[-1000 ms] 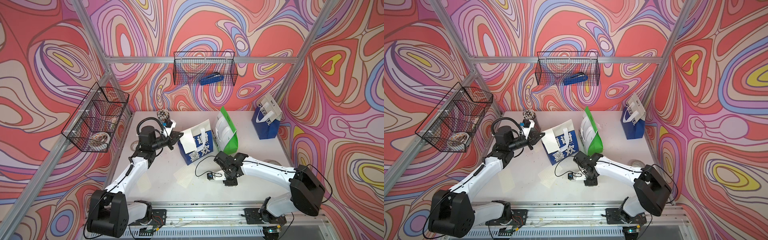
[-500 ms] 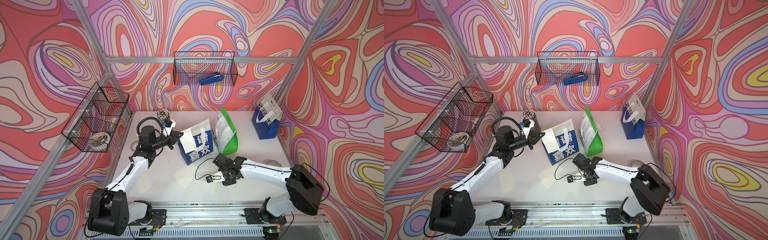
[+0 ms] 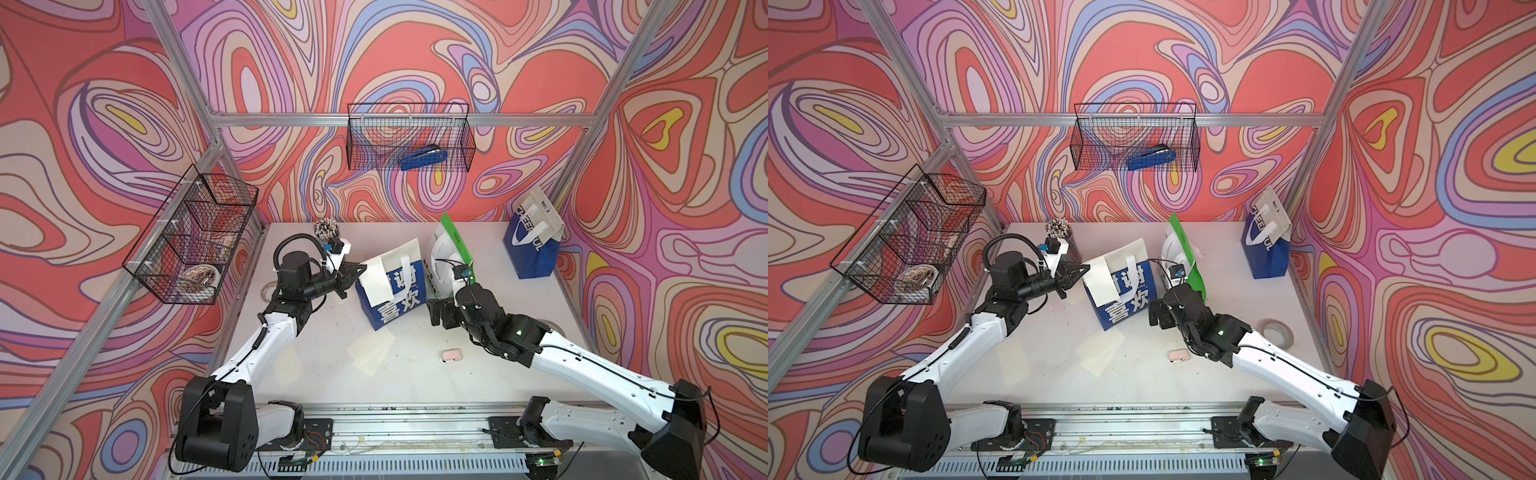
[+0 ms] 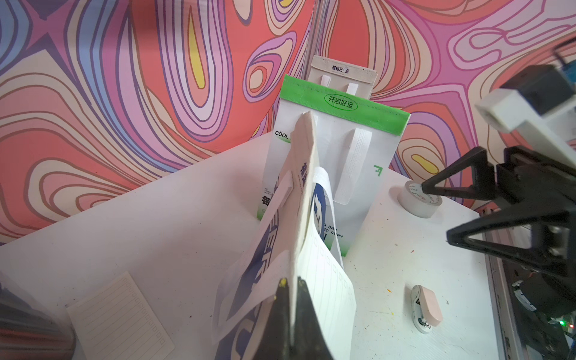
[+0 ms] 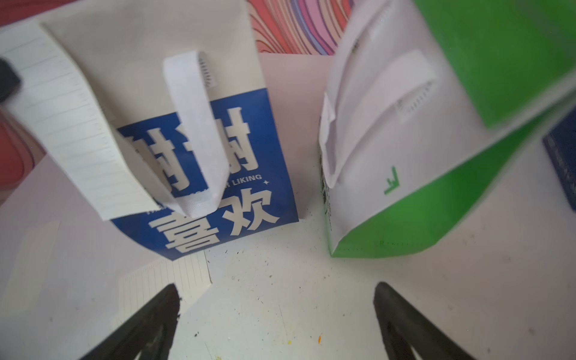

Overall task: Staple the receipts to the bags
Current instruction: Pick up the stapler from the center of the board.

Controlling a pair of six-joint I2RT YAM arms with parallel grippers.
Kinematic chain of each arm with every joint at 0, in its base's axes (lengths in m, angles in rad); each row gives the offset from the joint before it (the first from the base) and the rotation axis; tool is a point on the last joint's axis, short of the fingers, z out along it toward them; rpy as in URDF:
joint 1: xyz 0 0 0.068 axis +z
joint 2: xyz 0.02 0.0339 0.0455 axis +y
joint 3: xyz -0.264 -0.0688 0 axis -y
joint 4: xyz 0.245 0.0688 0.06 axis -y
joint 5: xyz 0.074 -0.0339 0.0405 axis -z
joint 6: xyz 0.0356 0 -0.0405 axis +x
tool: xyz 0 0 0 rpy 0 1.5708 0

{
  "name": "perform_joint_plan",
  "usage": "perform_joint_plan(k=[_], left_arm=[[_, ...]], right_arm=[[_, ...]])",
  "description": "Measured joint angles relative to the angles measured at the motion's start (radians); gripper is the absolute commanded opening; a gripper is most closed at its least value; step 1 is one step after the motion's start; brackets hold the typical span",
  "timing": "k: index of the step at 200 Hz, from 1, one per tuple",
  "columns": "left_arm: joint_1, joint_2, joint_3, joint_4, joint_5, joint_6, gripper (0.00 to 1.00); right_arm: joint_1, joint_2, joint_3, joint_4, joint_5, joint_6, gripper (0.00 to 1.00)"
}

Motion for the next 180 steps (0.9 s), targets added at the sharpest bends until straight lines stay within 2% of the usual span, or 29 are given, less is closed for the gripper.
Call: perform_joint_plan(k=[21,39,52,64,72,91,111,180], left_arm=[[0.0,0.0,-0.006,0.009,0.0,-0.006,0.0],[0.0,-0.001,-0.006,0.012,0.0,-0.007,0.0],[0.0,-0.004,-0.01,0.012,0.0,-0.007,0.0],[-0.001,-0.01,-0.013,0.011,-0.002,-0.006,0.0],[-0.002,-0.011,-0.014,0.011,-0.004,-0.006,0.0],[-0.002,-0.012,-0.014,0.011,-0.004,-0.006,0.0],[-0.002,-0.012,-0.014,0.011,-0.004,-0.006,0.0],[-0.002,-0.013,-0.014,0.006,-0.009,0.005,0.0]], right_arm=[[-0.001,0.055,0.037,-0.213,0.019,0.48,0.93],[-0.003,0.074,0.021,-0.339,-0.027,0.81,0.9],[-0.003,0.065,-0.033,-0.352,-0.084,0.985,0.9],[-0.003,0.058,-0.105,-0.337,-0.141,1.112,0.82],[-0.006,0.059,-0.155,-0.33,-0.182,1.18,0.81],[-0.024,0.072,-0.224,-0.325,-0.248,1.277,0.8],[-0.052,0.101,-0.225,-0.326,-0.293,1.315,0.81],[-0.219,0.292,-0.12,-0.283,-0.431,1.215,0.82]])
